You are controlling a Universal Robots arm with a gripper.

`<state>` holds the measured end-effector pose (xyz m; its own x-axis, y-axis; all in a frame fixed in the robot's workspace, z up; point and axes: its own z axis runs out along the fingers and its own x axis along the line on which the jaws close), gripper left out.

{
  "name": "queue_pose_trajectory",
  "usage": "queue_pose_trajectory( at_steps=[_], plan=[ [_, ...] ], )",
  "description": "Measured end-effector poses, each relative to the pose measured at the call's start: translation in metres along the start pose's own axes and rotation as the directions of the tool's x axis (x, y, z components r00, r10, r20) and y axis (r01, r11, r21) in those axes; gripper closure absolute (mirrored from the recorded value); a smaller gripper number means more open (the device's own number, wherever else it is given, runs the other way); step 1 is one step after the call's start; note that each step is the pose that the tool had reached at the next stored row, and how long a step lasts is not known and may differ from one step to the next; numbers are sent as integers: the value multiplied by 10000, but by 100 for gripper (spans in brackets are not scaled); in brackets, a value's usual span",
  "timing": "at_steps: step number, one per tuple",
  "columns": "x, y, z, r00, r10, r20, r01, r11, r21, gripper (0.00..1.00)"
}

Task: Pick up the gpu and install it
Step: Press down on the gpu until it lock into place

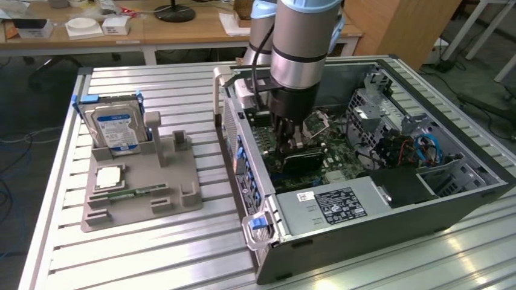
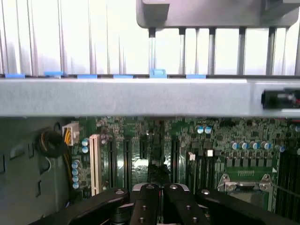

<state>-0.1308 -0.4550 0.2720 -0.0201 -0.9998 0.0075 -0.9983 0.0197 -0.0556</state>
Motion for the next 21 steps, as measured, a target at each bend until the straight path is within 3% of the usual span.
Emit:
queue_pose_trajectory(
  at_steps=[9, 14, 21],
  plan=[
    [0, 16, 37, 10000, -3, 0, 3, 10000, -5, 90],
    [2, 21, 97, 10000, -3, -24, 2, 10000, -52, 90],
    [-2, 20, 88, 10000, 0, 17, 0, 10000, -34, 90]
  ],
)
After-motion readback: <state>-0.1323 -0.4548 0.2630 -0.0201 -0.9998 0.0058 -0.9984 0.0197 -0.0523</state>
